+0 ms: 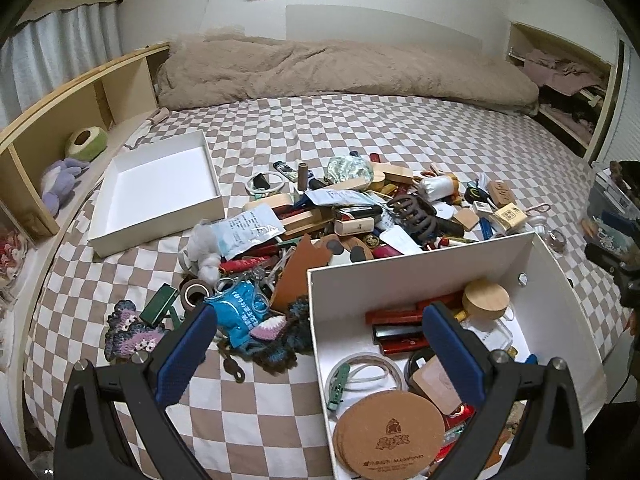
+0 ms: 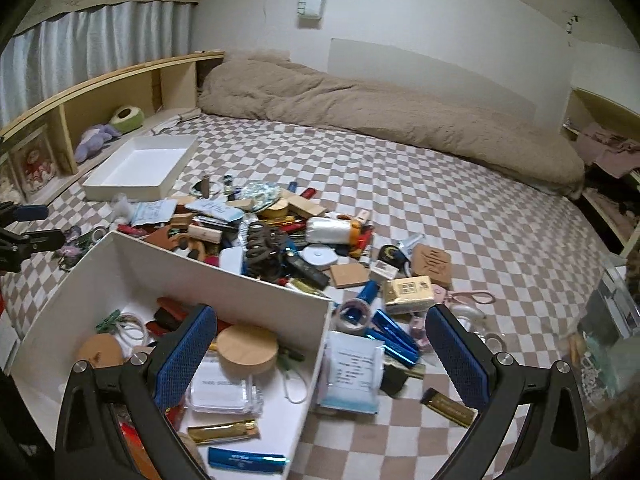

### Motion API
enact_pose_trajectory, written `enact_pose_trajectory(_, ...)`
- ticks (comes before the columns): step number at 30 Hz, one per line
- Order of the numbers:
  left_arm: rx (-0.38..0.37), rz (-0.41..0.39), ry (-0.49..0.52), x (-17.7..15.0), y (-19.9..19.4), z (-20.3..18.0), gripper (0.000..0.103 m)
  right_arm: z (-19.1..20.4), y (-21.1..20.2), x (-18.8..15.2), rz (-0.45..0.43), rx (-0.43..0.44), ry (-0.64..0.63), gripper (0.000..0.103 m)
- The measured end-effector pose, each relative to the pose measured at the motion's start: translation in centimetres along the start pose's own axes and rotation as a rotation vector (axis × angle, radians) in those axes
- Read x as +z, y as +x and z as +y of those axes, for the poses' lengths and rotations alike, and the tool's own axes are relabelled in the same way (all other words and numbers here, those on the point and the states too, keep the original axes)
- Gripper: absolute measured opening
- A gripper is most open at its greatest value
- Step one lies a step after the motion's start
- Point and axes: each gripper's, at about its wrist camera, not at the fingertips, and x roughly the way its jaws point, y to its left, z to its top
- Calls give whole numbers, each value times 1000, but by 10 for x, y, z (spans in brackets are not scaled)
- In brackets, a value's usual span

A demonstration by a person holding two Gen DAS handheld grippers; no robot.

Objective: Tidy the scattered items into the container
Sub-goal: 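Raise both open tools out of the white box, then move the left tool to the crocheted butterfly while the right tool approaches the gold lighter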

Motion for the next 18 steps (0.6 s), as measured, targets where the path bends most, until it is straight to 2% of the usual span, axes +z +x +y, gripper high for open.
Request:
enact_pose_trajectory(8, 21, -20, -69, 2, -3, 22, 103, -35, -6, -3, -48, -70, 76, 103)
enact_pose_trajectory(11, 37, -37, -59, -1, -4, 30, 103, -49, -7, -6, -52, -94, 104, 103)
enact_pose_trajectory(18, 129, -50, -15, -12, -1, 49, 103, -76, -1, -16, -29, -159, 140, 103)
